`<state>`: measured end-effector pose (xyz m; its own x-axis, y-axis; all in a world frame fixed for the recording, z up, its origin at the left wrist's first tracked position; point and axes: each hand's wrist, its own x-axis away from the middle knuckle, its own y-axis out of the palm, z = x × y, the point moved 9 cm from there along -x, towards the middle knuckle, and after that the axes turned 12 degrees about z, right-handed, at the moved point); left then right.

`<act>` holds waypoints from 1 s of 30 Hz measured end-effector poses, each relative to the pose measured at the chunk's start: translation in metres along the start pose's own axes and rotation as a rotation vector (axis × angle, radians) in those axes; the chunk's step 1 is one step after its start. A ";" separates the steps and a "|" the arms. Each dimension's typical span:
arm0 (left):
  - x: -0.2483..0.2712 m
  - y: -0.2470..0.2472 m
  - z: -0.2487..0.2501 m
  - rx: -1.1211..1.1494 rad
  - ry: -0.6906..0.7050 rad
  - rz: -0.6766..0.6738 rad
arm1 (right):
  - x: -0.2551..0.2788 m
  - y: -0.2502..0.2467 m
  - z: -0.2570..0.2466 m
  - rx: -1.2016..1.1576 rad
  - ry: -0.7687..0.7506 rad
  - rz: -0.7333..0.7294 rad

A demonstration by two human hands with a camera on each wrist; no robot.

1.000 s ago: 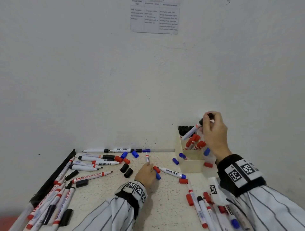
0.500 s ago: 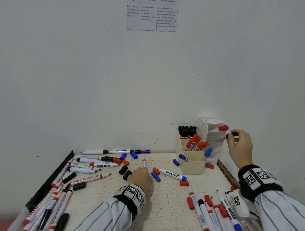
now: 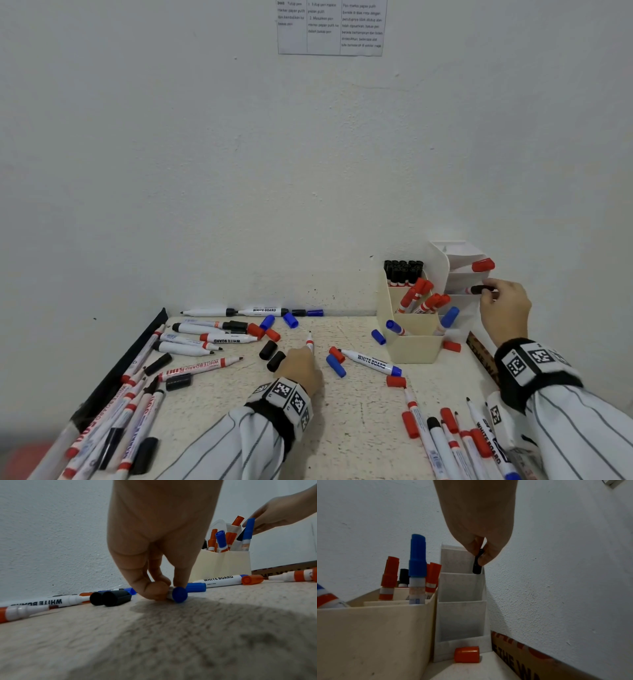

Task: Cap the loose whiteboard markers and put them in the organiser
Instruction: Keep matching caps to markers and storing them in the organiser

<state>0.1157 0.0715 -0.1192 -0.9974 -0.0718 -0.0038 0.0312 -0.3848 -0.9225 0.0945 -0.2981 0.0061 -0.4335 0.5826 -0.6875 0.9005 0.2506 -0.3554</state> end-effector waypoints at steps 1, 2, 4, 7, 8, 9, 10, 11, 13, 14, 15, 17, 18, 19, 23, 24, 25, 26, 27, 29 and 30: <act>0.001 -0.001 -0.002 -0.003 -0.018 -0.008 | 0.000 0.000 -0.001 -0.002 0.006 -0.005; 0.001 -0.001 -0.004 0.001 -0.029 -0.013 | 0.001 0.000 -0.002 -0.005 0.009 -0.009; 0.001 -0.001 -0.006 0.027 -0.045 -0.018 | 0.003 0.000 -0.003 -0.010 0.014 -0.019; 0.003 -0.004 -0.010 0.073 -0.065 -0.007 | 0.005 0.001 -0.001 -0.007 0.022 -0.029; 0.002 -0.005 -0.012 0.095 -0.069 0.002 | 0.005 0.001 -0.001 -0.006 0.023 -0.032; 0.002 -0.006 -0.013 0.117 -0.076 0.008 | 0.005 0.001 -0.001 -0.006 0.025 -0.034; 0.002 -0.007 -0.015 0.141 -0.085 0.011 | 0.005 0.001 0.000 -0.007 0.029 -0.036; 0.003 -0.008 -0.017 0.167 -0.098 0.011 | 0.005 0.000 -0.001 -0.010 0.033 -0.037; 0.004 -0.009 -0.021 0.234 -0.130 0.009 | 0.007 -0.001 -0.003 -0.023 0.042 -0.038; 0.004 -0.010 -0.023 0.270 -0.143 0.011 | 0.008 -0.002 -0.004 -0.032 0.045 -0.033; 0.006 -0.011 -0.024 0.299 -0.153 0.012 | 0.009 -0.003 -0.006 -0.041 0.048 -0.019; 0.008 -0.012 -0.027 0.355 -0.170 0.013 | 0.010 -0.009 -0.008 -0.045 0.060 0.044; 0.008 -0.013 -0.029 0.391 -0.176 0.020 | 0.010 -0.013 -0.010 -0.041 0.071 0.088; 0.009 -0.014 -0.030 0.423 -0.178 0.027 | 0.011 -0.018 -0.014 -0.050 0.076 0.130; 0.013 -0.025 -0.034 0.483 -0.170 0.067 | 0.019 -0.036 -0.064 -0.224 -0.086 0.278; 0.014 -0.028 -0.036 0.494 -0.172 0.083 | 0.023 -0.038 -0.081 -0.281 -0.133 0.286; 0.016 -0.031 -0.039 0.510 -0.185 0.094 | 0.028 -0.040 -0.099 -0.344 -0.175 0.281; 0.018 -0.033 -0.042 0.533 -0.208 0.097 | 0.034 -0.041 -0.118 -0.403 -0.220 0.267; 0.019 -0.033 -0.046 0.569 -0.236 0.092 | 0.042 -0.041 -0.137 -0.453 -0.264 0.238; 0.023 -0.035 -0.055 0.653 -0.289 0.071 | 0.060 -0.030 -0.173 -0.505 -0.320 0.094; 0.025 -0.037 -0.059 0.685 -0.315 0.063 | 0.070 -0.017 -0.187 -0.493 -0.314 -0.046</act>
<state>0.0857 0.1384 -0.1083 -0.9301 -0.3324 0.1563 0.2234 -0.8497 -0.4776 0.0554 -0.1164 0.0822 -0.3937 0.3242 -0.8601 0.7578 0.6441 -0.1041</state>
